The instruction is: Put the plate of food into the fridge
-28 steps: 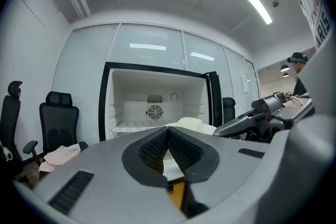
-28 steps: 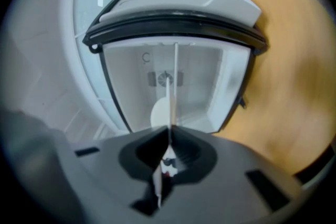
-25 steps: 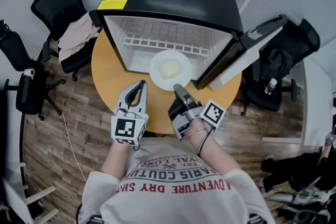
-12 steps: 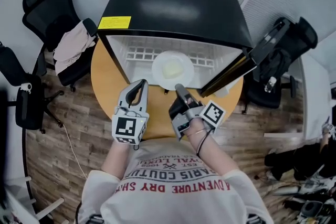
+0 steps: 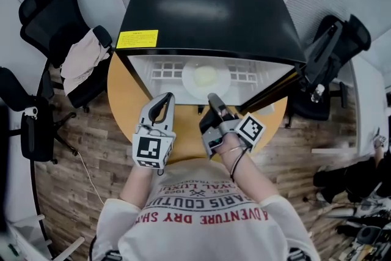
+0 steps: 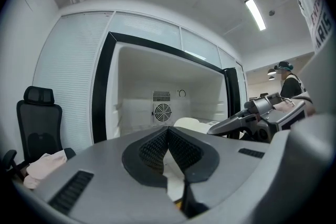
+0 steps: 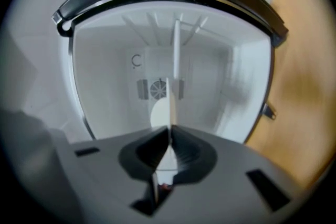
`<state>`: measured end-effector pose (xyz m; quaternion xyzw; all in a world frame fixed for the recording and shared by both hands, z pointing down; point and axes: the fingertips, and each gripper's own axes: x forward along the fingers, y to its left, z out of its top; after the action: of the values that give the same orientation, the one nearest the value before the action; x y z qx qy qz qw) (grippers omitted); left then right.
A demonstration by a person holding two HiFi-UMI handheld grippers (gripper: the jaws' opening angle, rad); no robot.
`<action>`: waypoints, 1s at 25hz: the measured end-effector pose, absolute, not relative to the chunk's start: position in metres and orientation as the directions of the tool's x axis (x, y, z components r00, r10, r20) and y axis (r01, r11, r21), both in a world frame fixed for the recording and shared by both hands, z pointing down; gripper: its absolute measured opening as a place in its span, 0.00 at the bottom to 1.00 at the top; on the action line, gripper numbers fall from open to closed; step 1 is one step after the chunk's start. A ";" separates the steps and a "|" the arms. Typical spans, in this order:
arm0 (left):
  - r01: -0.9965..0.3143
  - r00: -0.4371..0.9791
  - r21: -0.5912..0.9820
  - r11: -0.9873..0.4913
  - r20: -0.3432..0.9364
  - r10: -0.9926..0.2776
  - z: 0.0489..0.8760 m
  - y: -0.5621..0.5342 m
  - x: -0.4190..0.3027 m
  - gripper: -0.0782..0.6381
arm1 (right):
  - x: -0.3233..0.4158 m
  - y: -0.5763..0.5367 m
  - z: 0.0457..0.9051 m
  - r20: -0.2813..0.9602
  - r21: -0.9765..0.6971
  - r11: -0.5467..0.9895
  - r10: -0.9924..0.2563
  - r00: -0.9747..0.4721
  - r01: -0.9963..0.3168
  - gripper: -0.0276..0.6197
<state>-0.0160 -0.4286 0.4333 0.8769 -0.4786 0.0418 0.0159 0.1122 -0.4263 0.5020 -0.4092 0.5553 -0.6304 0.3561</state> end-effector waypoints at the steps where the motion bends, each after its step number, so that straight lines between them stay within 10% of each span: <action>1: -0.837 0.544 -0.011 -0.547 0.090 -0.834 0.434 -0.430 -0.016 0.16 | 0.112 -0.429 0.503 0.121 -0.992 -0.129 -0.906 -0.405 -0.009 0.10; 14: -0.822 0.568 0.017 -0.569 0.094 -0.818 0.439 -0.446 -0.025 0.16 | 0.109 -0.461 0.502 0.118 -0.993 -0.120 -0.943 -0.312 -0.011 0.13; 25: -0.816 0.576 -0.002 -0.579 0.092 -0.812 0.440 -0.451 -0.025 0.16 | 0.111 -0.474 0.520 0.157 -0.988 -0.146 -0.941 -0.300 -0.059 0.38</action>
<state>-0.0252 -0.4508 0.4398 0.8874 -0.4586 0.0414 0.0205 0.1112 -0.4745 0.5199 -0.4630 0.5397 -0.5990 0.3683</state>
